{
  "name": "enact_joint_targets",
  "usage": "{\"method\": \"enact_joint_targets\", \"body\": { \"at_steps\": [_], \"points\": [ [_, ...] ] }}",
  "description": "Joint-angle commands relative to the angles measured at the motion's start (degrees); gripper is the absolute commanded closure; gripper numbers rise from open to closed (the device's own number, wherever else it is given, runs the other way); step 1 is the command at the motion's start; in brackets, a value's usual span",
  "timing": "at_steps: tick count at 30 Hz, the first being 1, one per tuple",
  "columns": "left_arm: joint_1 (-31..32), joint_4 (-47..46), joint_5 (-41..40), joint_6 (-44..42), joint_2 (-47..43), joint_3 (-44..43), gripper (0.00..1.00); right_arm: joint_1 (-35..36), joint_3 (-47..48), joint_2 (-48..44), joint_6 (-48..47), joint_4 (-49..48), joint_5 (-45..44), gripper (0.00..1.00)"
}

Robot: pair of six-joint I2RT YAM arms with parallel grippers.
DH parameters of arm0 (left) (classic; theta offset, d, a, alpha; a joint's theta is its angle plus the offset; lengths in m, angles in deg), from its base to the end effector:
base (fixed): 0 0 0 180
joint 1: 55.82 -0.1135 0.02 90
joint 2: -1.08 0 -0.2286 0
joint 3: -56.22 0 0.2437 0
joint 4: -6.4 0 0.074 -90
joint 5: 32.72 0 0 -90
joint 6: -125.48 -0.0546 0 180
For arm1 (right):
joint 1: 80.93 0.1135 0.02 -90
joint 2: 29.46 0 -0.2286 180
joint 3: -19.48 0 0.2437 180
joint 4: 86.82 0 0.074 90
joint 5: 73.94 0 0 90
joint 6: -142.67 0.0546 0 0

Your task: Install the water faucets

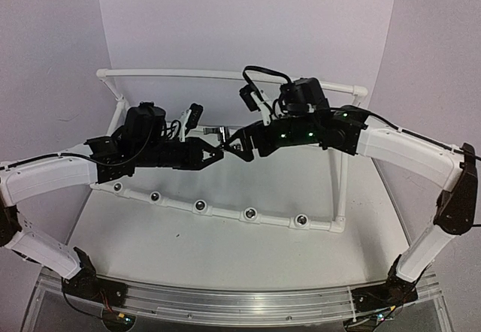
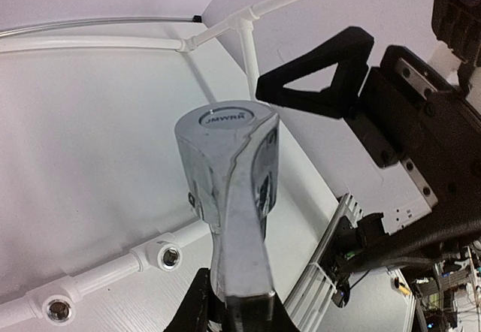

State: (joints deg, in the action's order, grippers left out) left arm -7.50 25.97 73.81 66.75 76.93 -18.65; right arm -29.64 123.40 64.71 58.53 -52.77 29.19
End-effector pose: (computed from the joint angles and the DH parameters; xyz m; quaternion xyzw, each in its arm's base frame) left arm 0.2052 -0.2539 0.2866 0.2016 0.7922 -0.4516 0.3575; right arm 0.2359 0.3142 0.3304 -0.3795 0.7459 0.3421 0.4273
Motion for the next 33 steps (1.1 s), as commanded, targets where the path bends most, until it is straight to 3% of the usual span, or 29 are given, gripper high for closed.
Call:
{"method": "enact_joint_targets", "body": {
  "at_steps": [1, 7, 12, 15, 23, 29, 33],
  "points": [
    [0.11, 0.6, 6.66, -3.46, -3.71, -0.6, 1.0, -4.15, -4.29, -4.94, -11.88, 2.71, 16.08, 0.02],
    [0.11, -0.3, 14.4, -5.78, -4.75, -0.46, 1.0, -5.5, -4.83, -5.26, -19.84, 8.52, 34.58, 0.05],
    [0.12, -3.32, 22.46, -6.21, -4.04, -0.4, 1.0, -5.55, -4.25, -4.17, -21.45, 10.11, 41.78, 0.14],
    [0.12, -5.47, 23.23, -5.69, -4.34, 0.52, 1.0, -5.49, -4.09, -3.61, -21.11, 10.23, 46.42, 0.23],
    [0.15, -9.87, 24.72, -5.34, -5.15, 2.37, 1.0, -5.51, -3.03, -1.18, -19.06, 10.05, 49.52, 0.44],
    [0.2, -11.78, 24.97, -5.02, -5.76, 3.58, 1.0, -5.58, -1.99, 0.04, -17.58, 9.86, 49.97, 0.54],
    [0.2, -11.87, 24.87, -5.04, -6.11, 4.03, 1.0, -5.7, -1.61, 0.06, -17.11, 9.79, 49.66, 0.55]
  ]
}}
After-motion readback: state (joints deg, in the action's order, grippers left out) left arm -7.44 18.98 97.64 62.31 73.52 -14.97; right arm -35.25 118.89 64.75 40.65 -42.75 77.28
